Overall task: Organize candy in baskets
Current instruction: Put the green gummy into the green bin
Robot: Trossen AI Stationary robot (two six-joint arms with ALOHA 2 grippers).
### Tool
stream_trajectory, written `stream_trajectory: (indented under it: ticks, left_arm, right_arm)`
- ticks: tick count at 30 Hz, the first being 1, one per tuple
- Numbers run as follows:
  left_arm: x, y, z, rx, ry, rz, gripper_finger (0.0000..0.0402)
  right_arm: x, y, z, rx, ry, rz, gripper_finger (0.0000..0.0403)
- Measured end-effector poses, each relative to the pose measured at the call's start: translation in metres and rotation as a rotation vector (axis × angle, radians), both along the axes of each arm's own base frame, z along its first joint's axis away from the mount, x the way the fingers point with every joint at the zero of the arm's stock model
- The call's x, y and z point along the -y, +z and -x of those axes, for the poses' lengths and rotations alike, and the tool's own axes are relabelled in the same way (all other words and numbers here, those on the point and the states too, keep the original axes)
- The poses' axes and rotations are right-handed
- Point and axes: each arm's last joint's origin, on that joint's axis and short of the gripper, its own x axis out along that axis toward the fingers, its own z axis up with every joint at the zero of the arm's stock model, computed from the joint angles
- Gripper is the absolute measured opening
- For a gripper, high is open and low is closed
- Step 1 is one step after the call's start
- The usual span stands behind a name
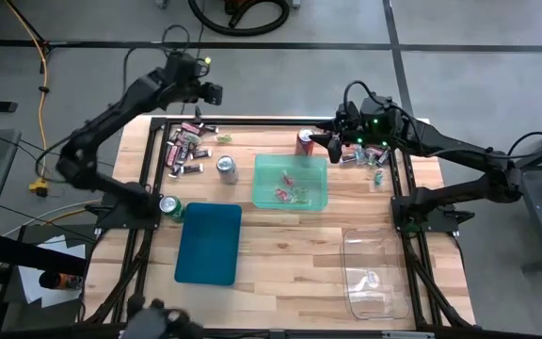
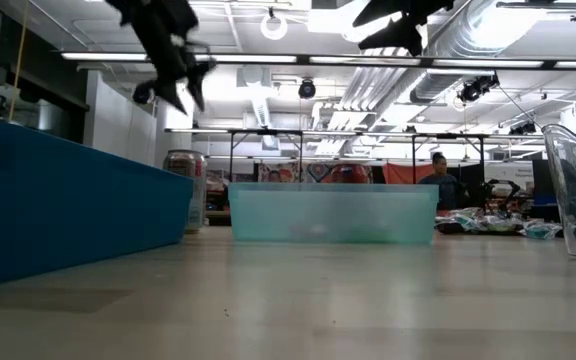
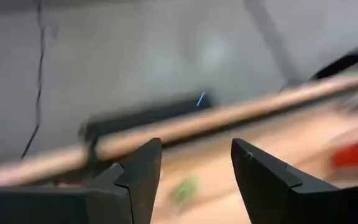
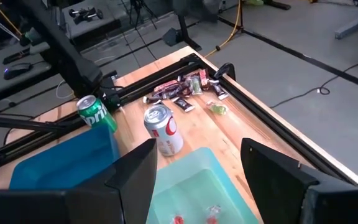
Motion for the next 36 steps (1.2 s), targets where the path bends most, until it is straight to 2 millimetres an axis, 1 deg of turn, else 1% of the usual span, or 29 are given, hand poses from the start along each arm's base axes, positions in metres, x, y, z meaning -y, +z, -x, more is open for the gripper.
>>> stream_trajectory:
  ticks: [3,6,10,14,28,31,36]
  left_arm:
    - [-0.023,-0.041,-0.002,-0.097,-0.001,0.176,0.0184]
    - [-0.037,-0.072,-0.010,-0.100,-0.048,0.306,0.0184]
    - [-0.046,-0.108,-0.024,-0.128,-0.113,0.421,0.0184]
    - [-0.049,-0.133,-0.033,-0.184,-0.144,0.474,0.0184]
    - [-0.046,-0.190,-0.059,-0.362,-0.251,0.540,0.0184]
    - [-0.044,-0.196,-0.063,-0.418,-0.279,0.521,0.0184]
    - [-0.040,-0.197,-0.069,-0.474,-0.338,0.481,0.0177]
  right_arm:
    - [0.000,-0.001,0.000,-0.003,-0.007,-0.021,0.0227]
    - [0.000,-0.003,0.001,-0.017,-0.014,-0.043,0.0227]
    - [0.000,-0.004,0.002,-0.026,-0.038,-0.078,0.0227]
    - [-0.001,-0.005,0.002,-0.029,-0.045,-0.086,0.0227]
    - [0.000,-0.005,0.002,-0.019,-0.090,-0.113,0.0227]
    - [0.000,-0.005,0.002,-0.018,-0.092,-0.116,0.0227]
    - [0.000,-0.005,0.002,-0.019,-0.092,-0.117,0.0227]
